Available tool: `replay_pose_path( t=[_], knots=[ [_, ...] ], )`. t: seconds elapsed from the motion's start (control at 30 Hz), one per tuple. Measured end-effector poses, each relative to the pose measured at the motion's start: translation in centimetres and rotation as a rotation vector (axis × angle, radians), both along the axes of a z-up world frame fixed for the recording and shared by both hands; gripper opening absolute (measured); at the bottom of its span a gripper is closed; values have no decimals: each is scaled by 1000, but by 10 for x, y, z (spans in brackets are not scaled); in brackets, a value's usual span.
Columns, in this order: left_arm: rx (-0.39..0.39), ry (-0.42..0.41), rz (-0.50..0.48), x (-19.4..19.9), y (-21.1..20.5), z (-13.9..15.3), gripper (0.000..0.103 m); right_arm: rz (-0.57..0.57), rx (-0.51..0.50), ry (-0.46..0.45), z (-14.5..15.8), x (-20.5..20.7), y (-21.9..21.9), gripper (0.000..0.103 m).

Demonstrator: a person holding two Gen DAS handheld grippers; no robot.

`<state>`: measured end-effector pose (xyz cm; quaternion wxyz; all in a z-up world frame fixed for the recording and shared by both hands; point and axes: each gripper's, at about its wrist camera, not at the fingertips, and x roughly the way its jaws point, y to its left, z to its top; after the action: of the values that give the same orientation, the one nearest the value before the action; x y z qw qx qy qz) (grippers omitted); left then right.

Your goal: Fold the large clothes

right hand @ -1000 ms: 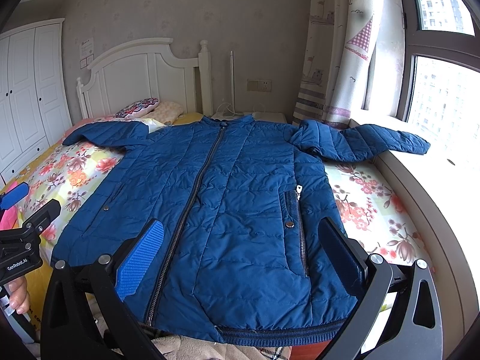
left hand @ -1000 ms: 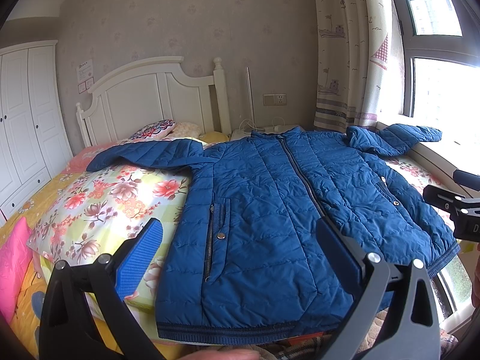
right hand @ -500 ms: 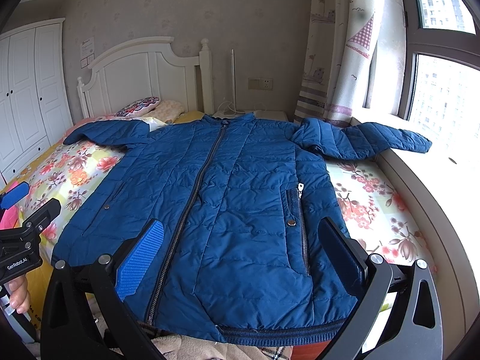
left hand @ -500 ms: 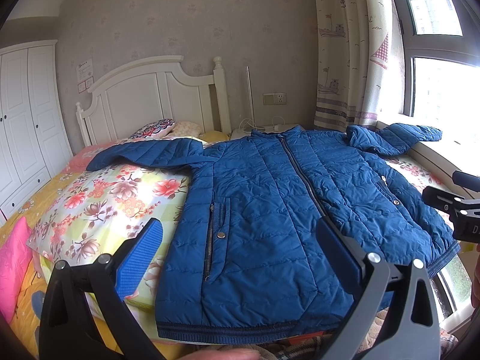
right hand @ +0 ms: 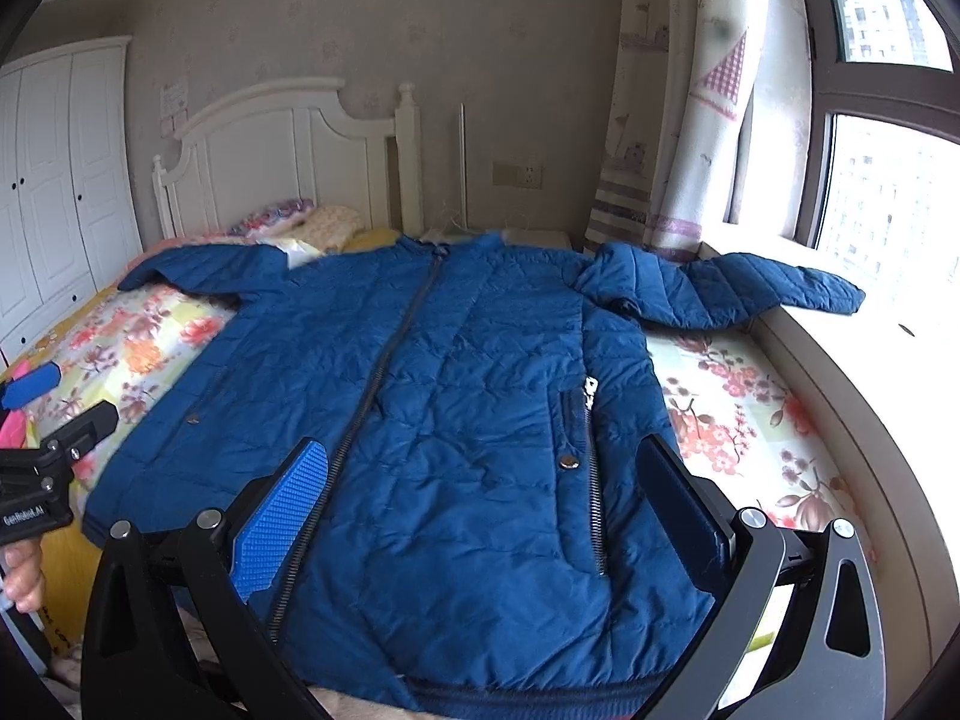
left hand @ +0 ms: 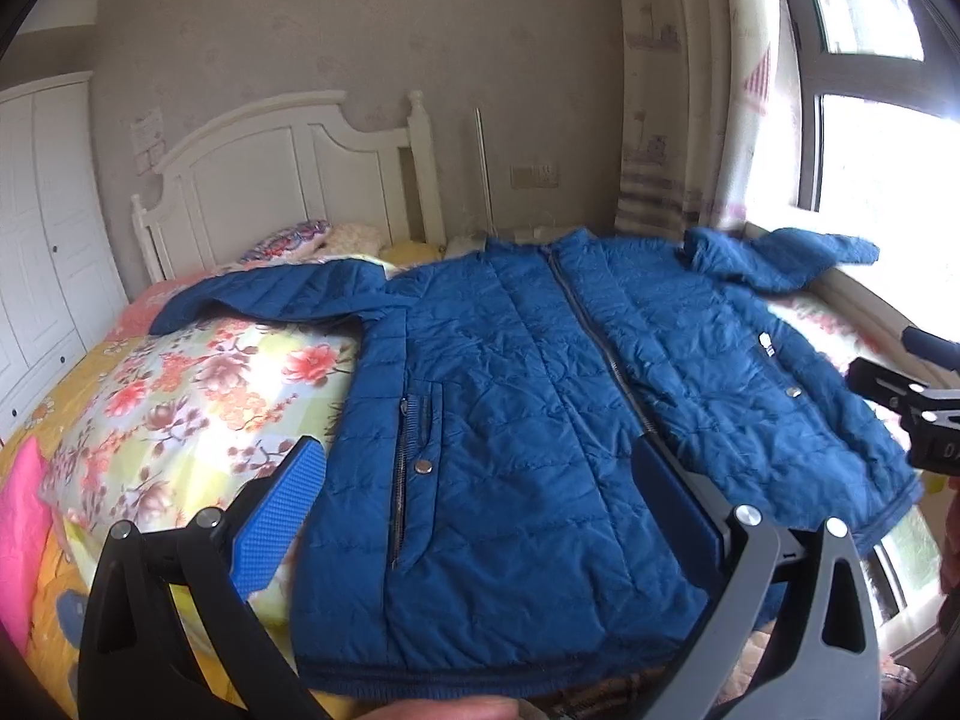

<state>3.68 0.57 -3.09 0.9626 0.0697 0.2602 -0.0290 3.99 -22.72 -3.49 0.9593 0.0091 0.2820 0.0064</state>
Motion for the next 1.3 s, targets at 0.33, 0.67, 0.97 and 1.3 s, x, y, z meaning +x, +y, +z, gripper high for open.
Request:
replay_pose_path(
  t=[0.33, 0.67, 0.97, 1.3],
  knots=[
    [168, 268, 17, 179, -19, -38, 101, -219, 208, 212, -41, 120, -122, 99],
    [131, 376, 37, 318, -32, -77, 101, -456, 256, 219, -54, 268, -241, 99],
    [-65, 403, -3, 338, -10, -91, 101, -575, 283, 276, -83, 338, -292, 74],
    [-66, 402, -3, 336, -11, -91, 101, -190, -19, -134, 24, 323, -140, 25]
  ],
)
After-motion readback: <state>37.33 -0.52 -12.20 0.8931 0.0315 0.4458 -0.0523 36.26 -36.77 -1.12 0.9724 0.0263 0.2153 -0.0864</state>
